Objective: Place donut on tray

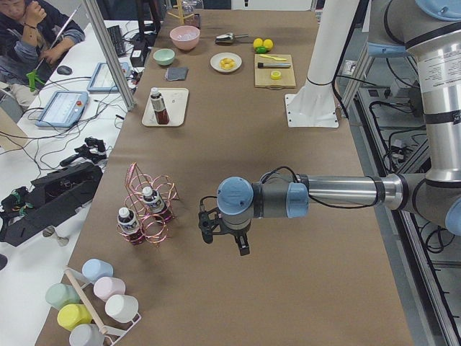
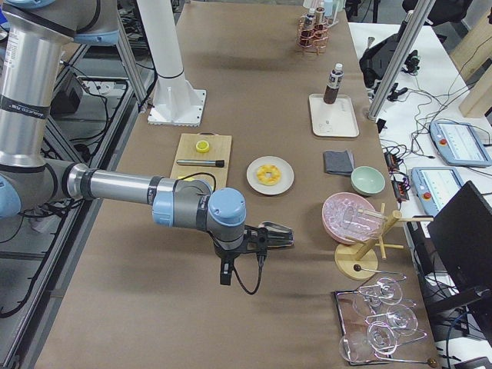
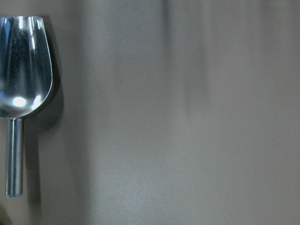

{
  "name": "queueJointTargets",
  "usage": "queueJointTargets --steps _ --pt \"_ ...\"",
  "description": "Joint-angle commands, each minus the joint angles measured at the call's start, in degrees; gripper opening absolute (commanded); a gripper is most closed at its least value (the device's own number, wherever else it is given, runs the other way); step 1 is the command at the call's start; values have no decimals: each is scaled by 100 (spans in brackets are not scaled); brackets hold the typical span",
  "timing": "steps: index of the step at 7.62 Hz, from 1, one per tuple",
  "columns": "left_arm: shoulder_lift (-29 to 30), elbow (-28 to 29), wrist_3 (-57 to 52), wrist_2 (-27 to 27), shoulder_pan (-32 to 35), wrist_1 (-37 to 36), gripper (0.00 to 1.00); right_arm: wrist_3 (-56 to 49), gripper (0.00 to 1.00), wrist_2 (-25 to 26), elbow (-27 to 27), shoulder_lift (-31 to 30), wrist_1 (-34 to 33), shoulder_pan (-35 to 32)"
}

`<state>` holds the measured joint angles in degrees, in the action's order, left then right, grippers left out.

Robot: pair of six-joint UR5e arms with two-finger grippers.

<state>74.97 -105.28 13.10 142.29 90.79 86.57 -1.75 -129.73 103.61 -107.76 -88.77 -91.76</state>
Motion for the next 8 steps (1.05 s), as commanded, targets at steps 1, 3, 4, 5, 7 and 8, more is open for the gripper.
queueJointTargets --steps 1,3,4,5,7,8 --pt "0 -1 0 0 0 -8 99 0 100 -9 18 -26 9 -9" --pt "-9 -1 0 0 0 0 99 8 100 -297 36 -35 0 -9" --pt "-9 -1 0 0 0 0 99 8 100 -368 53 -52 0 -9" --pt "-9 -1 0 0 0 0 99 8 100 -430 54 -61 0 -9" --pt "-9 -1 0 0 0 0 99 35 100 -474 62 9 9 -9" --pt "-9 -1 0 0 0 0 99 70 100 -440 -42 296 9 0"
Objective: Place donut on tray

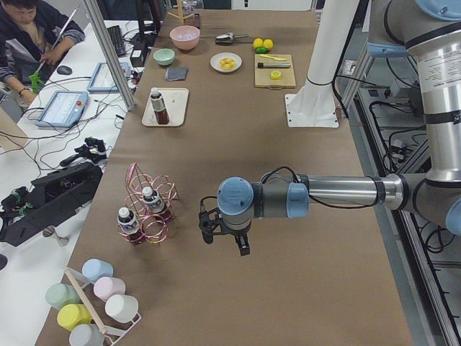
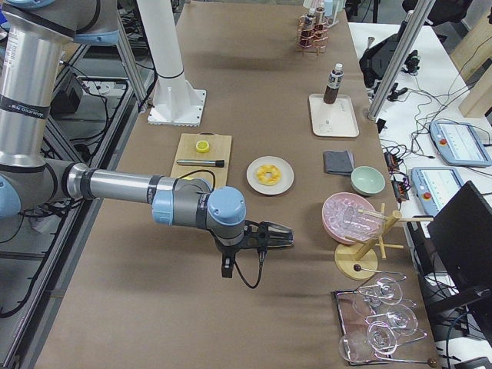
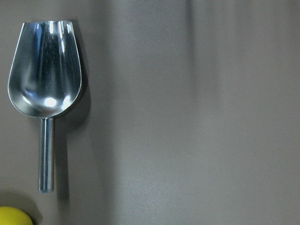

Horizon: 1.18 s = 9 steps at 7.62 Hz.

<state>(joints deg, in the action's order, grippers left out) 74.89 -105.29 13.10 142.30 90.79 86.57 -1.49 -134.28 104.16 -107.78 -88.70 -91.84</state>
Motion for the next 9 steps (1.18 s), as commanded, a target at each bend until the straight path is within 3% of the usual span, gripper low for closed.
queueJointTargets --steps 1,4,7,9 --pt "17 0 0 0 -35 0 99 26 100 -71 -124 362 -16 -52" --pt "17 0 9 0 -79 0 99 -27 100 -238 -124 214 36 -123" --pt "17 9 0 0 -79 -9 99 52 100 -265 -239 -5 1132 -123" --pt "17 0 0 0 -79 -9 99 584 100 -509 -204 273 1135 -97"
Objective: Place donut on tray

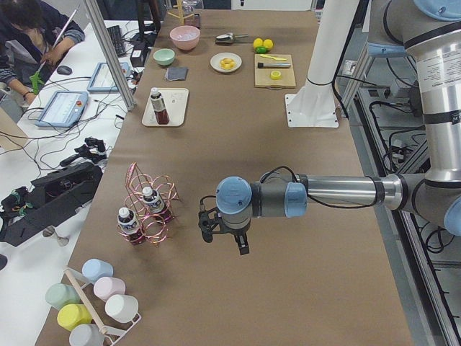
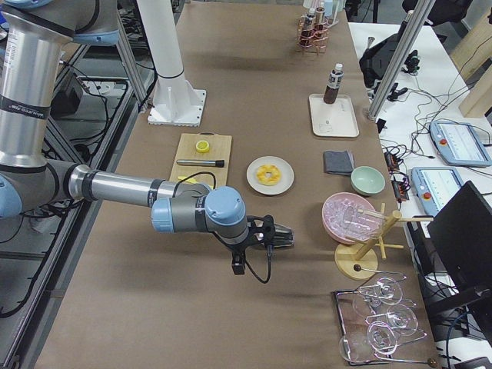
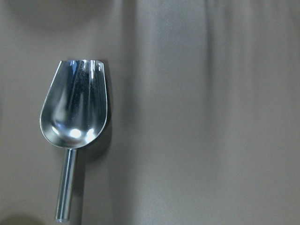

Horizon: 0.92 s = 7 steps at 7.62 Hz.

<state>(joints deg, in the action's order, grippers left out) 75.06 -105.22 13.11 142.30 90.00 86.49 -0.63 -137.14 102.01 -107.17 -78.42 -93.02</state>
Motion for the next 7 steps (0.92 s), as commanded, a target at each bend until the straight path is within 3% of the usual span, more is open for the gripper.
queueJointTargets --steps 1,3,5,7 --pt "-9 -8 7 9 0 8 99 1338 100 -199 47 389 142 377" --pt "-9 -8 7 9 0 8 99 2727 100 -199 47 897 230 1159" --pt "0 -8 7 9 0 17 99 3986 100 -138 -110 1049 1174 1977" --pt "9 -8 7 9 -18 17 99 5224 99 342 -321 1128 2229 2733"
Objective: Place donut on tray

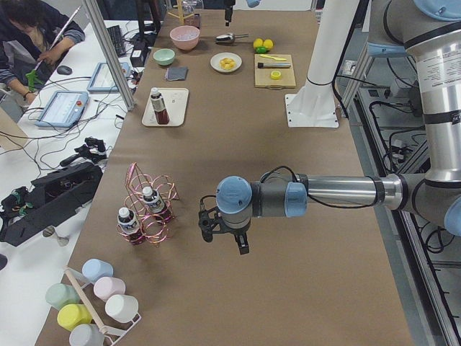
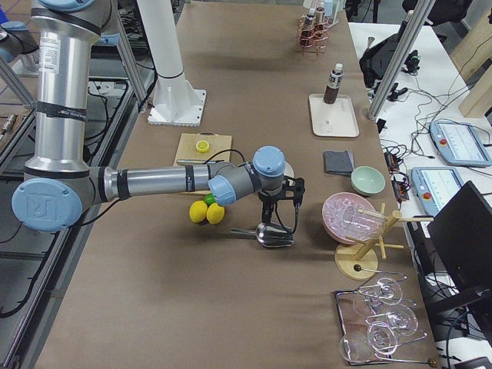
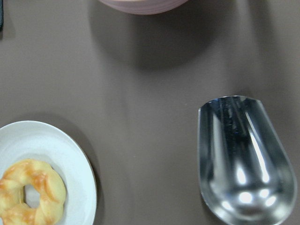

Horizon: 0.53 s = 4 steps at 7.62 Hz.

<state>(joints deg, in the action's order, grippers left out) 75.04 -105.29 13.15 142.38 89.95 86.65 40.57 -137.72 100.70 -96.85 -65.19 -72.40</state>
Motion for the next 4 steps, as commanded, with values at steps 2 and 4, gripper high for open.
queueJointTargets --steps 2,4 --pt "10 -9 3 0 -82 -7 99 2083 95 1007 -628 324 1777 1322" --pt "10 0 3 0 -92 1 99 2803 84 1430 -884 412 2342 1797"
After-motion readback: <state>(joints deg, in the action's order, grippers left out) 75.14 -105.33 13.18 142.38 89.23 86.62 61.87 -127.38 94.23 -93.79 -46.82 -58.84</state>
